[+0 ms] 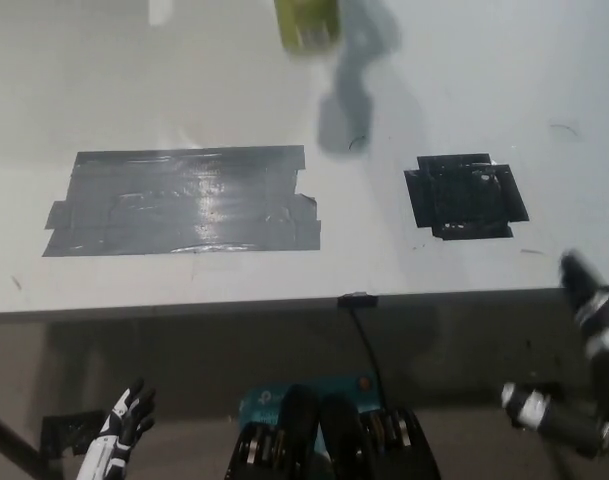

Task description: A person hands a spray bottle to the robot which it grabs with its right hand and places on the black spot infront of it on the table

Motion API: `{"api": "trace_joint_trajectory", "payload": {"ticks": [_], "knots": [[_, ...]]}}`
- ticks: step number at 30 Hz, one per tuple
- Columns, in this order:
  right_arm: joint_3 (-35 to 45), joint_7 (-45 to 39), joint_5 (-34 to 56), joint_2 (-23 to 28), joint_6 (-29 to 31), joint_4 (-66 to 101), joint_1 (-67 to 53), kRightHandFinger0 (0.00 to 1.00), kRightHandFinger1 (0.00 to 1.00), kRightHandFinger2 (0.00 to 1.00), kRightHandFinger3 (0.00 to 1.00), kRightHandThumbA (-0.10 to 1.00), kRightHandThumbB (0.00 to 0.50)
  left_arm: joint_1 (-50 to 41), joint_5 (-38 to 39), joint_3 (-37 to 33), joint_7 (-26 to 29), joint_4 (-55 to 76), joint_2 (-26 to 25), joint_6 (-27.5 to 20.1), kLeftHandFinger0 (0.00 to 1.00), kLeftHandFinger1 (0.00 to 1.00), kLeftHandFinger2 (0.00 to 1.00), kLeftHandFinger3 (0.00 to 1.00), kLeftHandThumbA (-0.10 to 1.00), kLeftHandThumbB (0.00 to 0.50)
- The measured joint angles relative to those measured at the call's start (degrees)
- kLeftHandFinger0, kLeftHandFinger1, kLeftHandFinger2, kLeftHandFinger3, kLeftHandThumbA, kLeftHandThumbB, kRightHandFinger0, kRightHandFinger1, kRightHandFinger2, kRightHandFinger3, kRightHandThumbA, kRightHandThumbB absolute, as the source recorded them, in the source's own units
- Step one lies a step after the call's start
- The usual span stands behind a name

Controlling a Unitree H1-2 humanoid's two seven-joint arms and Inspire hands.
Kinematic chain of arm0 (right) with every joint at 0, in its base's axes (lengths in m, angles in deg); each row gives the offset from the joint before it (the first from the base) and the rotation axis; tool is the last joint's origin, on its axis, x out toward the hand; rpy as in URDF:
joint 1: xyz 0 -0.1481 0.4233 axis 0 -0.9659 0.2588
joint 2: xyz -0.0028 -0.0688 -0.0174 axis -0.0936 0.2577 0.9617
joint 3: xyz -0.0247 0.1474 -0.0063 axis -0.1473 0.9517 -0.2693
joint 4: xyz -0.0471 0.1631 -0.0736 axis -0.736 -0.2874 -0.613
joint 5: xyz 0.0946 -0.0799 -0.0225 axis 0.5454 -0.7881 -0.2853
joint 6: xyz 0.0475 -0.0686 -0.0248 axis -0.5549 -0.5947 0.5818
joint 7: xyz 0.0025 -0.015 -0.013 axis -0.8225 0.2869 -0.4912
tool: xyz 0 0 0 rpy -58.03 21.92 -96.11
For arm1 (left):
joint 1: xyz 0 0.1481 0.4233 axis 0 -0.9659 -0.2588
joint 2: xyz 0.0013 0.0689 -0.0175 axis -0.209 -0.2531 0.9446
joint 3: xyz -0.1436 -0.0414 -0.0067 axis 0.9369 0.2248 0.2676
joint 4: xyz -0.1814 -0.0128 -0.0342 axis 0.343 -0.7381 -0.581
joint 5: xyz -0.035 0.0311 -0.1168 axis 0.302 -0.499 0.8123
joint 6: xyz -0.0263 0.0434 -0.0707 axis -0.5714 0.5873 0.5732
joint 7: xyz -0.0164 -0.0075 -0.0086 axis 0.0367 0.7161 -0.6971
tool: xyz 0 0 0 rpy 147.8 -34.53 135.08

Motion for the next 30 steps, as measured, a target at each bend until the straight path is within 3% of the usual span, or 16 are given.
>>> {"api": "trace_joint_trajectory", "payload": {"ticks": [5,11,14,15,17,23,26,30], "knots": [[2.8,0.1,1.6,0.3,-5.7,-0.4,10.6,1.0,1.0,1.0,1.0,1.0,0.278,-0.7,-0.1,0.0,0.0,0.0,0.1,-0.3,1.0,1.0,1.0,1.0,0.96,0.211],[4.0,0.0,2.9,0.8,-12.7,-8.7,22.3,1.0,1.0,1.0,1.0,1.0,0.377,-2.1,-0.2,-0.2,0.0,0.0,0.5,-0.9,1.0,1.0,1.0,1.0,0.96,0.215],[3.5,0.0,2.5,0.9,-14.7,-15.0,26.1,1.0,1.0,1.0,1.0,1.0,0.371,-2.9,-0.2,-0.2,0.0,0.0,0.7,-1.2,1.0,1.0,1.0,1.0,0.95,0.205],[3.4,0.0,2.5,0.9,-14.8,-15.5,26.4,1.0,1.0,1.0,1.0,1.0,0.42,-3.0,-0.2,-0.2,0.0,0.0,0.8,-1.2,1.0,1.0,1.0,1.0,0.95,0.21],[2.6,-0.1,2.5,0.8,-16.4,-20.5,28.8,1.0,1.0,1.0,1.0,1.0,0.465,-3.7,-0.2,-0.2,0.0,0.0,0.8,-1.3,1.0,1.0,1.0,1.0,0.95,0.212],[0.5,-0.8,3.0,-1.6,-20.2,-27.7,34.2,1.0,1.0,1.0,1.0,1.0,0.419,-4.2,-0.2,-0.3,-0.1,0.0,0.8,-1.5,1.0,1.0,1.0,1.0,0.94,0.208],[-0.4,-1.4,3.4,-2.6,-21.3,-31.9,37.5,1.0,1.0,1.0,1.0,1.0,0.429,-4.2,-0.2,-0.3,-0.2,0.0,0.8,-1.6,1.0,1.0,1.0,1.0,0.94,0.209],[-0.7,-1.6,3.7,-3.5,-22.3,-38.1,41.9,1.0,1.0,1.0,1.0,1.0,0.482,-4.2,-0.2,-0.3,-0.3,0.0,0.8,-1.8,1.0,1.0,1.0,1.0,0.97,0.223]]}}
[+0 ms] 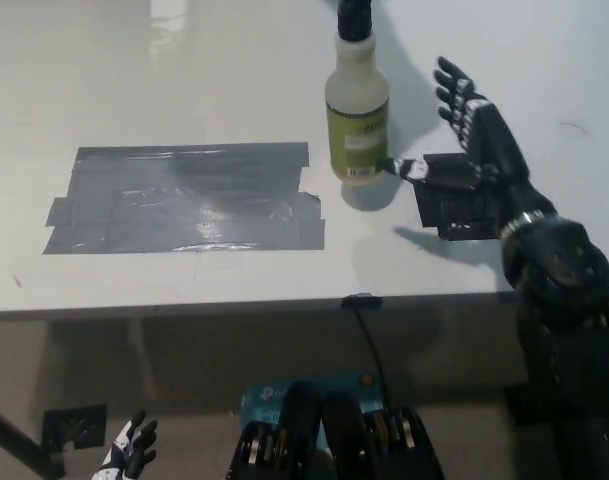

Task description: A person hands a spray bottle to the robot which it grabs with its right hand and places on the black spot infront of it on the table

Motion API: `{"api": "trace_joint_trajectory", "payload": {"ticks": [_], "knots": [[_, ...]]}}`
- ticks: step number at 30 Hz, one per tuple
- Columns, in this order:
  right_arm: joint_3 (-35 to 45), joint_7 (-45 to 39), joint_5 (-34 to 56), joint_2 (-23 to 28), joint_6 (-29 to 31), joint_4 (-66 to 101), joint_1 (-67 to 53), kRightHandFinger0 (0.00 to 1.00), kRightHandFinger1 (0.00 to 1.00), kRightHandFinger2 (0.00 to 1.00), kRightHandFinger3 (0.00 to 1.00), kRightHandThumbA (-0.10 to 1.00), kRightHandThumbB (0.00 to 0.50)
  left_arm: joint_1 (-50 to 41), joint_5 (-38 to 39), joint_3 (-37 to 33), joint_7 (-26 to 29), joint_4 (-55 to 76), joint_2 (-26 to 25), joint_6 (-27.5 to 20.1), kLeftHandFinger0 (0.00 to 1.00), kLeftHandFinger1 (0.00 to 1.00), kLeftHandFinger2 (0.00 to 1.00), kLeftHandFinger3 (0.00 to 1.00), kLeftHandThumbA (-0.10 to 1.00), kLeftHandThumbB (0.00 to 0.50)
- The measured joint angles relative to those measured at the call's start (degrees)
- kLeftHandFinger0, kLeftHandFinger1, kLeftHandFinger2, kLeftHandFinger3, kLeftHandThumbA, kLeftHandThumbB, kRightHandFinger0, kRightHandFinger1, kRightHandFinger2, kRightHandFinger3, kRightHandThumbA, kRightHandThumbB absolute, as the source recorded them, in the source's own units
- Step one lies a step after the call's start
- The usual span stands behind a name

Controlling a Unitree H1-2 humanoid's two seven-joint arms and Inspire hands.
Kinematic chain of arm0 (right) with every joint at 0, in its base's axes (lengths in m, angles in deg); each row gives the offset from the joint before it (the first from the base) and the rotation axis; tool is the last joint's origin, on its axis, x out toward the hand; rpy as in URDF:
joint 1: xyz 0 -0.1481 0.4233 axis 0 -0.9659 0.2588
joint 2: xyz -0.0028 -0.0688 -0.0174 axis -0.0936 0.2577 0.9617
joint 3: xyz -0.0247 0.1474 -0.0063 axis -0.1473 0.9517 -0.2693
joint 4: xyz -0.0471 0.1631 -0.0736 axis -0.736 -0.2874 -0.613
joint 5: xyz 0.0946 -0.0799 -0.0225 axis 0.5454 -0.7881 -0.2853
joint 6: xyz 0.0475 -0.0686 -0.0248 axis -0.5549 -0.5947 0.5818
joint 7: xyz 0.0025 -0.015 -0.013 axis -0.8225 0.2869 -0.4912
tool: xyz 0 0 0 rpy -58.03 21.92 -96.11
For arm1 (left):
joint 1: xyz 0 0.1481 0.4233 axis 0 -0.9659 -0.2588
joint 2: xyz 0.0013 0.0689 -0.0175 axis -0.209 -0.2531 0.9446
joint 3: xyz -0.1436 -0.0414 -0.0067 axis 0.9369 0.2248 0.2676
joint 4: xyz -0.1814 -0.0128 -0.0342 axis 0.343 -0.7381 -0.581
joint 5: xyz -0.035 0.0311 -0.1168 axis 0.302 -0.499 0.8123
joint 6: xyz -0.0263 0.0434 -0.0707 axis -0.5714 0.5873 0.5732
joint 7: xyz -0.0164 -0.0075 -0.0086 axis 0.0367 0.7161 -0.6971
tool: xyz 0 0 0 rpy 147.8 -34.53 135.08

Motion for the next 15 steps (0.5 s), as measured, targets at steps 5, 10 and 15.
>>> {"api": "trace_joint_trajectory", "payload": {"ticks": [5,10,15], "knots": [[-0.3,-0.3,0.0,-1.2,-0.5,-6.3,4.2,1.0,1.0,1.0,1.0,1.0,0.5,0.3,-0.1,0.0,0.0,0.0,0.0,-0.2,1.0,1.0,1.0,1.0,0.96,0.227],[-0.5,-0.6,0.0,-2.8,-0.7,-10.5,7.9,1.0,1.0,1.0,1.0,1.0,0.5,0.6,-0.2,0.0,0.0,0.0,0.0,-0.2,1.0,1.0,1.0,1.0,0.96,0.229],[-0.5,-0.7,0.0,-4.2,-0.7,-13.8,10.6,1.0,1.0,1.0,1.0,1.0,0.48,0.7,-0.2,0.0,0.0,0.0,0.0,-0.2,1.0,1.0,1.0,1.0,0.96,0.222]]}}
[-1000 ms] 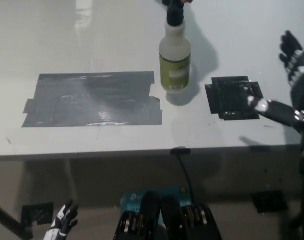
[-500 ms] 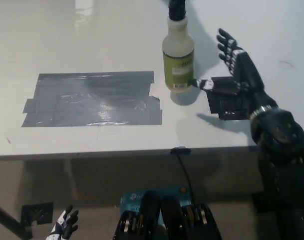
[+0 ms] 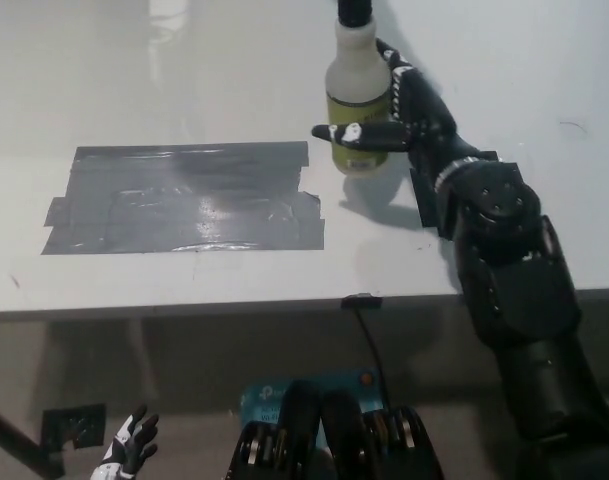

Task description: A person hands a spray bottle to the robot which it grabs with its right hand and places on the black spot infront of it on the table

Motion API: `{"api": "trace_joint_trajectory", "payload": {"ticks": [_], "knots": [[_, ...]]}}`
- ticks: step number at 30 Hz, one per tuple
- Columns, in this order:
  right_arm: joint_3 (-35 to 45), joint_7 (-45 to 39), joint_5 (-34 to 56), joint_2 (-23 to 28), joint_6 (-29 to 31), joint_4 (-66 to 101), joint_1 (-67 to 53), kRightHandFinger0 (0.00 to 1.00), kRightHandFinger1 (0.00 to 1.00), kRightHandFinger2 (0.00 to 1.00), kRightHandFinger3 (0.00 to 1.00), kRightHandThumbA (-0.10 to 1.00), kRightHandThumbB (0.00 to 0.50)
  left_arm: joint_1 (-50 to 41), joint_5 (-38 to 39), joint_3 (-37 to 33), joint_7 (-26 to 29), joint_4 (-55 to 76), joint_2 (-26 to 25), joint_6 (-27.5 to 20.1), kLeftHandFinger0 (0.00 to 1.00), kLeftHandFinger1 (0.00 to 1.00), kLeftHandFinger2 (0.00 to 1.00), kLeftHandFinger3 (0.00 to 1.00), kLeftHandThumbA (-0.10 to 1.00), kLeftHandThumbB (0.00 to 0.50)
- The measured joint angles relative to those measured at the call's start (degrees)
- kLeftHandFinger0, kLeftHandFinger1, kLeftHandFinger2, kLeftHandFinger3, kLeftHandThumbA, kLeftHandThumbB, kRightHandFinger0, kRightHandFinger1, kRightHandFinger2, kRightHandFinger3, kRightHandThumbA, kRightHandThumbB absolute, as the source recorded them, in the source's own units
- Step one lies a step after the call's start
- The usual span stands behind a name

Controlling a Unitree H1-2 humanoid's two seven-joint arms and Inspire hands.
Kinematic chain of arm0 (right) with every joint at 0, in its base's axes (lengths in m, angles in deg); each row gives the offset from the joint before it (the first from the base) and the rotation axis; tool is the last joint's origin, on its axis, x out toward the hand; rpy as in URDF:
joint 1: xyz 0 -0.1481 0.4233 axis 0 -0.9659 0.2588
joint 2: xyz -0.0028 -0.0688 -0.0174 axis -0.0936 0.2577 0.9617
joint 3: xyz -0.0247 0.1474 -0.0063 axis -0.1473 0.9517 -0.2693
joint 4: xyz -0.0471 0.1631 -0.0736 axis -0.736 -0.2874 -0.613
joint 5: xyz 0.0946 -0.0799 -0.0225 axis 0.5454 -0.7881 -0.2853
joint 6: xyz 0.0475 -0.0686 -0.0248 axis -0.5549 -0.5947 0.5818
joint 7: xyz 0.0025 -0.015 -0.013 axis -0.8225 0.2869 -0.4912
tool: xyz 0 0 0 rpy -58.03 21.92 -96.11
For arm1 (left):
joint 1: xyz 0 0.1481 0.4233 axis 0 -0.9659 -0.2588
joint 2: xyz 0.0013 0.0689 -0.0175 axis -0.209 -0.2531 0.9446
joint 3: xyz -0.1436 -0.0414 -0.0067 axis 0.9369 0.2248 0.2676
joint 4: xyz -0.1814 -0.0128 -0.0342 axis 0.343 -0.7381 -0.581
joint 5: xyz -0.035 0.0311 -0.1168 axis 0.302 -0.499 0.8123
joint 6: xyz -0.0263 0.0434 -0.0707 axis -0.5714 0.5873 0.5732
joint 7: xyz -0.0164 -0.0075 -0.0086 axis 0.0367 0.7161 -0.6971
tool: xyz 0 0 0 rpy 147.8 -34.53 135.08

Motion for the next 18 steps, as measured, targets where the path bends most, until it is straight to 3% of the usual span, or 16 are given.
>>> {"api": "trace_joint_trajectory", "payload": {"ticks": [10,17,18], "knots": [[-1.3,0.4,-0.6,-0.9,0.1,-4.9,3.7,1.0,1.0,1.0,1.0,1.0,0.488,0.3,0.1,0.0,-0.1,0.1,0.0,0.0,1.0,1.0,1.0,1.0,0.94,0.214],[-1.6,0.9,-1.0,-1.0,0.6,-6.7,3.9,1.0,1.0,1.0,1.0,1.0,0.433,0.5,0.1,0.1,-0.2,0.9,0.0,-0.1,1.0,1.0,1.0,1.0,0.96,0.224],[-1.6,1.1,-1.1,-1.1,0.9,-7.1,3.9,1.0,1.0,1.0,1.0,0.95,0.419,0.5,0.1,0.1,-0.2,0.9,0.0,-0.1,1.0,1.0,1.0,1.0,0.96,0.227]]}}
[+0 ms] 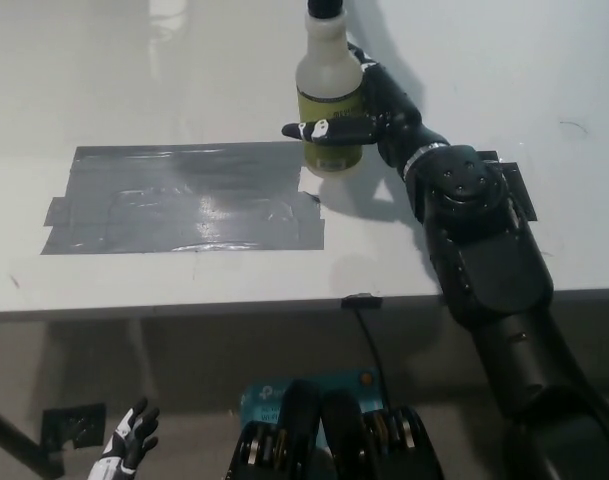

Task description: A person hands a spray bottle to the robot which it grabs with its right hand and places on the black spot infront of it on the table

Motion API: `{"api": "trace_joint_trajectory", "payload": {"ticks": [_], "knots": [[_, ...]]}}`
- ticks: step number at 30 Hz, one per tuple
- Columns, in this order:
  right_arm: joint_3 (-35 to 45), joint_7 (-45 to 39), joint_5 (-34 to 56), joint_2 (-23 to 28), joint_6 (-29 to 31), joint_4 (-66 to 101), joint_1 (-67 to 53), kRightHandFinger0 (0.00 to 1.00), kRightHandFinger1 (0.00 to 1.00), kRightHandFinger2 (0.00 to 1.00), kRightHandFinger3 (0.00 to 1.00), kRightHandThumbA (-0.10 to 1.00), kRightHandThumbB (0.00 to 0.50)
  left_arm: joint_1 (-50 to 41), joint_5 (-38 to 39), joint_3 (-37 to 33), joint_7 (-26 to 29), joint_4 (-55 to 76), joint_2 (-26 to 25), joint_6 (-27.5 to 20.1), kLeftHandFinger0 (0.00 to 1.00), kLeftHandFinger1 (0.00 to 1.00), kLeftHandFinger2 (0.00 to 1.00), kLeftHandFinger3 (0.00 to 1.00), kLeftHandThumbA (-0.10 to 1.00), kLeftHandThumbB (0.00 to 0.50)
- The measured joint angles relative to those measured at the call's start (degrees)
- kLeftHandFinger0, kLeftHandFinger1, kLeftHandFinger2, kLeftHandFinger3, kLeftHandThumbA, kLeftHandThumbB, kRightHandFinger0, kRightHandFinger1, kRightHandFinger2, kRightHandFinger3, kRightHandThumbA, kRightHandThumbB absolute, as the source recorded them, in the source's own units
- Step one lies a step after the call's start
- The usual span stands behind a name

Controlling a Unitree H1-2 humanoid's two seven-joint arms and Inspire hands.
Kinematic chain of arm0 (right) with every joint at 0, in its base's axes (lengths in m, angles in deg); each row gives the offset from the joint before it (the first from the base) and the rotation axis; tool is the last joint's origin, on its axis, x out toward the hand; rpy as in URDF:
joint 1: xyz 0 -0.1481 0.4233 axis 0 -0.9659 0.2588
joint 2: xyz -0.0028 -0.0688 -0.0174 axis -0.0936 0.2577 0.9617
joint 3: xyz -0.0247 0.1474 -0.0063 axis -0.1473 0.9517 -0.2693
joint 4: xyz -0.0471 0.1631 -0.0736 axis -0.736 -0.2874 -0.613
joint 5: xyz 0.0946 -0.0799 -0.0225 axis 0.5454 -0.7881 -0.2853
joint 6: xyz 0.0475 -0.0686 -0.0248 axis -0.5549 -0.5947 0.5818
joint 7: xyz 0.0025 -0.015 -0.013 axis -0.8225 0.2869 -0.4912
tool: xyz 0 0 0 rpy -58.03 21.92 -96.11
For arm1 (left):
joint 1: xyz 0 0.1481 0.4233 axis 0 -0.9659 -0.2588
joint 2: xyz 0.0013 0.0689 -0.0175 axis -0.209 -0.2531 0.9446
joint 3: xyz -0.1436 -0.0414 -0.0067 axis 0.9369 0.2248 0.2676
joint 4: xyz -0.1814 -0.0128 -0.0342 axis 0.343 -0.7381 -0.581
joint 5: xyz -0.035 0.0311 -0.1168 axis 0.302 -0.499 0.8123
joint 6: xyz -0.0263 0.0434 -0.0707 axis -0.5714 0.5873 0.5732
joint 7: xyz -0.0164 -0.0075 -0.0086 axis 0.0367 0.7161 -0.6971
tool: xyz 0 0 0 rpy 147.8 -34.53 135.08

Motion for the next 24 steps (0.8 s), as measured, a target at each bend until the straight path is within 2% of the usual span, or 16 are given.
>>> {"api": "trace_joint_trajectory", "payload": {"ticks": [1,2,3,4,5,6,8,9,10,12,13,14,17,22,23,24], "knots": [[0.1,0.2,0.0,-0.1,0.4,-0.4,0.0,1.0,1.0,1.0,1.0,0.81,0.39,0.0,0.0,0.0,0.0,0.0,0.0,0.0,1.0,1.0,1.0,1.0,0.96,0.225],[0.3,0.7,-0.1,-0.2,0.8,-0.9,0.0,0.99,0.89,0.95,1.0,0.76,0.379,0.1,0.0,0.0,0.0,0.0,0.0,0.0,1.0,1.0,1.0,1.0,0.95,0.225],[0.6,1.4,-0.2,-0.4,1.3,-1.6,0.1,0.71,0.68,0.77,0.95,0.63,0.359,0.2,0.0,0.0,0.0,0.0,0.0,0.0,1.0,1.0,1.0,1.0,0.96,0.22],[0.9,1.9,-0.2,-0.6,1.5,-2.2,0.2,0.29,0.37,0.45,0.48,0.41,0.327,0.2,0.0,0.0,0.0,0.0,0.0,0.0,1.0,1.0,1.0,1.0,0.95,0.22],[1.4,2.6,-0.2,-0.8,2.1,-2.9,0.4,0.13,0.27,0.37,0.28,0.29,0.315,0.3,0.0,0.0,0.0,0.0,0.0,0.0,1.0,1.0,1.0,1.0,0.94,0.217],[1.6,3.0,-0.3,-0.9,2.4,-3.1,0.4,0.07,0.28,0.39,0.2,0.18,0.294,0.3,0.0,0.0,0.0,0.0,0.0,0.0,1.0,1.0,1.0,1.0,0.93,0.216],[2.2,5.0,-0.6,-1.4,4.2,-4.5,0.6,0.17,0.44,0.58,0.29,0.03,0.252,0.5,0.0,0.0,0.0,0.0,0.0,0.0,1.0,1.0,1.0,1.0,0.94,0.225],[2.3,5.9,-0.9,-1.5,5.1,-5.0,0.7,0.17,0.45,0.6,0.33,0.02,0.248,0.6,0.0,0.1,0.0,0.0,0.0,0.0,1.0,1.0,1.0,1.0,0.95,0.225],[2.4,6.9,-1.3,-1.6,5.7,-5.2,0.7,0.44,0.65,0.69,0.36,0.0,0.232,0.7,0.0,0.1,0.0,0.0,0.0,0.0,1.0,1.0,1.0,1.0,0.95,0.218],[2.4,8.2,-1.8,-1.9,6.5,-5.4,0.7,0.52,0.61,0.54,0.29,0.0,0.223,0.9,0.0,0.1,0.0,0.0,0.0,0.0,1.0,1.0,1.0,1.0,0.95,0.212],[2.4,9.2,-2.0,-2.0,6.9,-5.6,0.7,0.58,0.62,0.51,0.25,0.01,0.217,1.1,0.0,0.1,0.0,0.0,0.0,0.0,1.0,1.0,1.0,1.0,0.95,0.209],[2.4,9.3,-2.1,-2.0,7.0,-5.6,0.7,0.35,0.4,0.35,0.22,0.02,0.212,1.1,0.0,0.1,0.0,0.0,0.0,0.0,1.0,1.0,1.0,1.0,0.95,0.215],[2.5,11.3,-2.8,-2.0,7.3,-5.6,0.6,0.03,0.14,0.15,0.04,0.01,0.208,1.3,0.0,0.1,0.0,0.1,0.0,0.0,1.0,1.0,1.0,1.0,0.94,0.224],[2.9,13.1,-3.3,-2.0,7.5,-4.0,-0.3,0.0,0.15,0.31,0.05,-0.03,0.188,1.4,0.1,0.2,0.0,0.2,0.0,0.0,1.0,1.0,1.0,1.0,0.93,0.217],[2.9,13.7,-3.6,-2.0,7.5,-2.8,-0.8,0.0,0.21,0.46,0.13,-0.06,0.192,1.4,0.1,0.2,0.0,0.2,0.0,0.0,1.0,1.0,1.0,1.0,0.93,0.212],[2.9,13.9,-3.7,-2.0,7.5,-2.1,-1.0,0.01,0.27,0.52,0.21,-0.09,0.18,1.4,0.1,0.2,0.0,0.2,0.0,0.0,1.0,1.0,1.0,1.0,0.93,0.2]]}}
